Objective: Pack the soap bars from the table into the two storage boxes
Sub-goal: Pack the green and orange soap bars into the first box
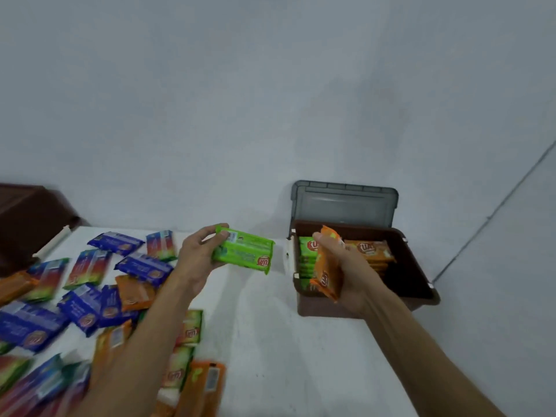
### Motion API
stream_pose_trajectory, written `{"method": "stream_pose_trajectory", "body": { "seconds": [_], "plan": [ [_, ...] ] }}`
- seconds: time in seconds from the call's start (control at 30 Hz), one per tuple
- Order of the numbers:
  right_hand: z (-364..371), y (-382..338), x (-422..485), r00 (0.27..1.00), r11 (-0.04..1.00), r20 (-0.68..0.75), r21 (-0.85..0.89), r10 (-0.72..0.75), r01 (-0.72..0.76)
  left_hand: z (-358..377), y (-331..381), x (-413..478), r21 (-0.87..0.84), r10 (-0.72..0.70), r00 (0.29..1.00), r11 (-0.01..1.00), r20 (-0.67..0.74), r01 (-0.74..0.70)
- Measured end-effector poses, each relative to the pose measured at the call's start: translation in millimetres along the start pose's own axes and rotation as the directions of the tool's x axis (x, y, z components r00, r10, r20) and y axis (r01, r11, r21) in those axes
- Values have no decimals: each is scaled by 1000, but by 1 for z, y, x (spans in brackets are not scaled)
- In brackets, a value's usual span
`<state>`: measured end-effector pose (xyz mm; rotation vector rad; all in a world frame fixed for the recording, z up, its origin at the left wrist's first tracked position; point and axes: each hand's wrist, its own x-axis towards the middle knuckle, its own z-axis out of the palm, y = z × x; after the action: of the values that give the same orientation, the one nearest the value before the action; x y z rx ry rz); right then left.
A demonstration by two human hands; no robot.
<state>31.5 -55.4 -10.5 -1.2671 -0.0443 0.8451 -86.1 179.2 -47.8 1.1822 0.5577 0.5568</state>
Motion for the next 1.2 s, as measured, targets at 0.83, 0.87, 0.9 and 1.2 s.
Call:
{"method": "stream_pose_trajectory", "body": {
  "seconds": [0.83, 0.87, 0.9, 1.2],
  "plan": [
    [-167, -64, 30, 996, 935, -93, -354, 4, -37, 152, -51, 14, -173, -28, 997, 985, -70, 15],
    [-167, -64, 31, 993, 913, -116, -406, -1, -46, 156, -52, 14, -176, -27, 997, 984, -74, 13],
    [-166, -63, 33, 991, 895, -134, -443, -10, -51, 159, -54, 14, -176, -23, 997, 984, -78, 9],
    [-172, -36, 58, 974, 798, -227, -588, -11, -128, 168, -66, 17, -35, 52, 993, 998, -102, -56]
  ]
}}
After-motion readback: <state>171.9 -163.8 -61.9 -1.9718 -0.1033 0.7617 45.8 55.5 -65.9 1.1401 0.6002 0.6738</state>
